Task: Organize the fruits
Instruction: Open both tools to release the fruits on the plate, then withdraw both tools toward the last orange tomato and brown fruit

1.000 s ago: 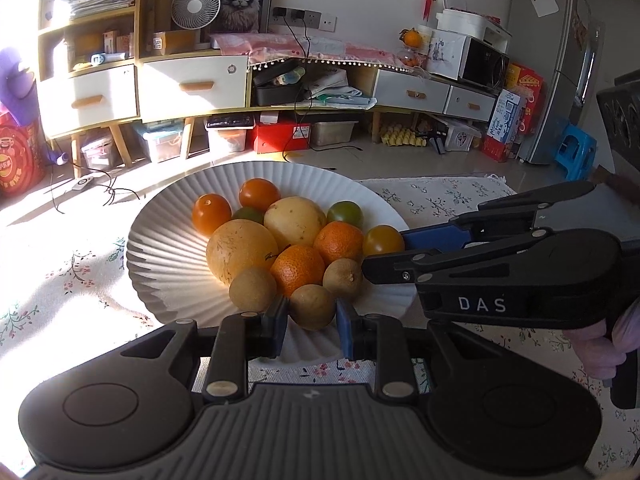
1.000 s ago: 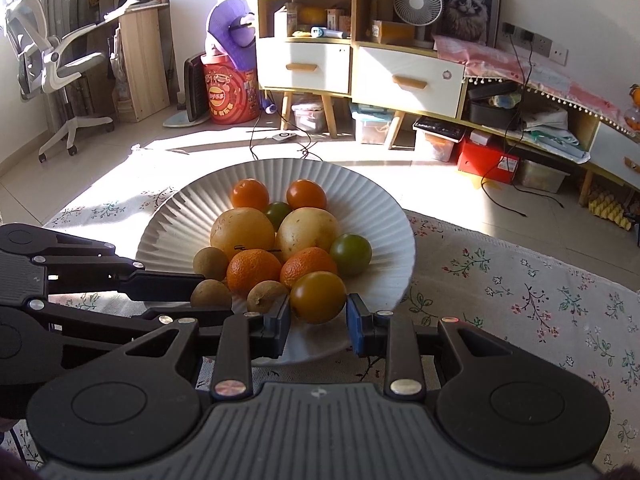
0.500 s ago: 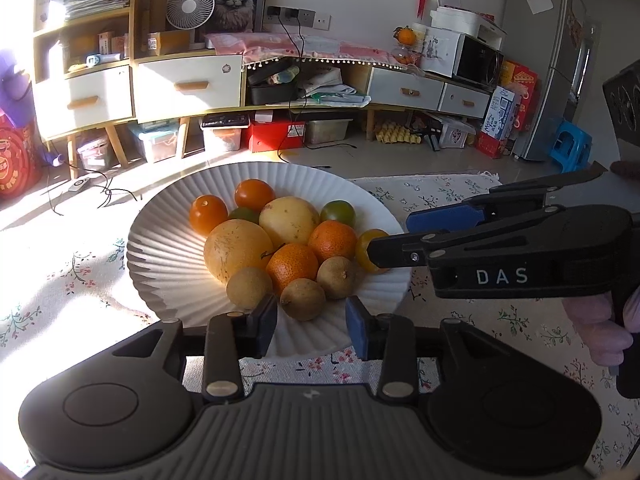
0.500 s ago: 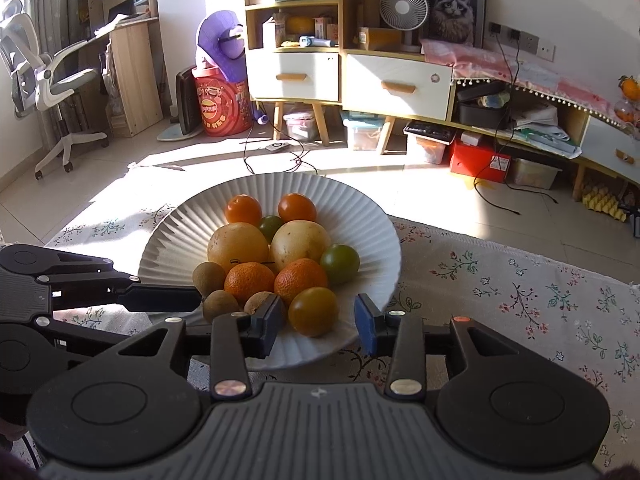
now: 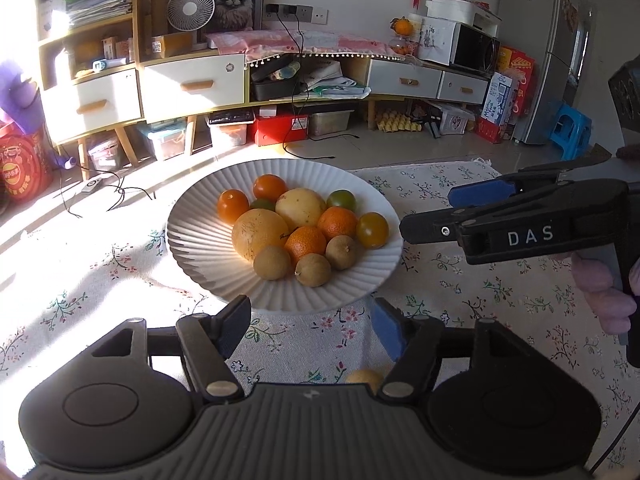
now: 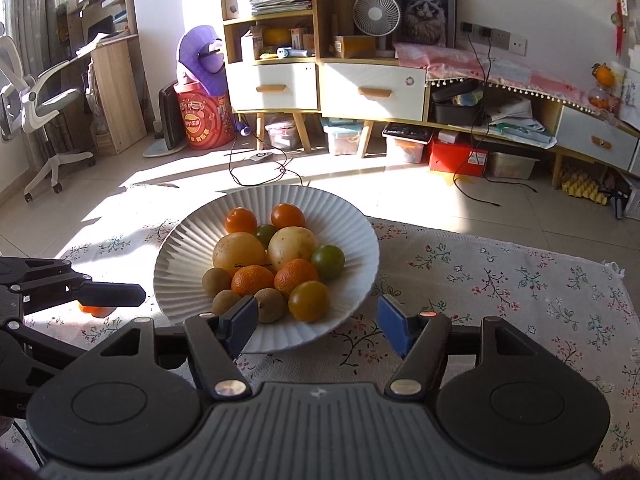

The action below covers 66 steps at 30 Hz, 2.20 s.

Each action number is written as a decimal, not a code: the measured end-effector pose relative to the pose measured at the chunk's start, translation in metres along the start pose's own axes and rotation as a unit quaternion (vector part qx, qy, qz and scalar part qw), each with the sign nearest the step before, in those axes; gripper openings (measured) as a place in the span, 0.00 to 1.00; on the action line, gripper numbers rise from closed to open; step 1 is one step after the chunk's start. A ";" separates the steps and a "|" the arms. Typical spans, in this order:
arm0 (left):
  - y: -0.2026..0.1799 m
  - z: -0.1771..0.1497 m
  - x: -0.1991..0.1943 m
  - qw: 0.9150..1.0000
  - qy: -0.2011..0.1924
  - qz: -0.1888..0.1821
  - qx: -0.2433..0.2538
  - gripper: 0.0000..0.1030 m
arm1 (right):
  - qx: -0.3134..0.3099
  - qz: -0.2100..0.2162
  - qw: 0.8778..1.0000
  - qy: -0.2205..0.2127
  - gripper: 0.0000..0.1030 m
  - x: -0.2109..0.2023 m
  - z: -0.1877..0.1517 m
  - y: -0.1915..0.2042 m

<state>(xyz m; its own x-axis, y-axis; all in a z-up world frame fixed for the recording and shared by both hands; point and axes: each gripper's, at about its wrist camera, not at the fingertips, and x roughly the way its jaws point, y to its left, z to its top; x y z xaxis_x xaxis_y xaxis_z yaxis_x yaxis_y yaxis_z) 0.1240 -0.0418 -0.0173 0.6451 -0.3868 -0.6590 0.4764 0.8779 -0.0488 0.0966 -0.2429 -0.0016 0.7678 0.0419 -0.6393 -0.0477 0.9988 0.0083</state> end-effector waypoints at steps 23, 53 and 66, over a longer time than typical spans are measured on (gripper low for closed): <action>0.011 -0.025 -0.043 0.998 0.047 0.045 -0.008 0.90 | 0.016 -0.027 0.999 0.008 0.99 -0.041 -0.025 0.037; 0.055 -0.089 -0.039 0.990 0.029 0.134 -0.037 0.90 | -0.042 0.004 0.998 0.048 1.00 -0.028 -0.097 0.083; 0.060 -0.093 -0.026 0.989 -0.005 0.140 -0.040 0.91 | -0.045 0.021 0.998 0.030 1.00 -0.010 -0.105 0.084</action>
<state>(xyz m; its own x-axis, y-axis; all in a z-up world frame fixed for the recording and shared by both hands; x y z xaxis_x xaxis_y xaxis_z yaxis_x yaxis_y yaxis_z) 0.0803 0.0475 -0.0732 0.7505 -0.1273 -0.6485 0.2291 0.9705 0.0746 0.0174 -0.1623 -0.0753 0.7251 0.0799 -0.6840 -0.1390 0.9898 -0.0317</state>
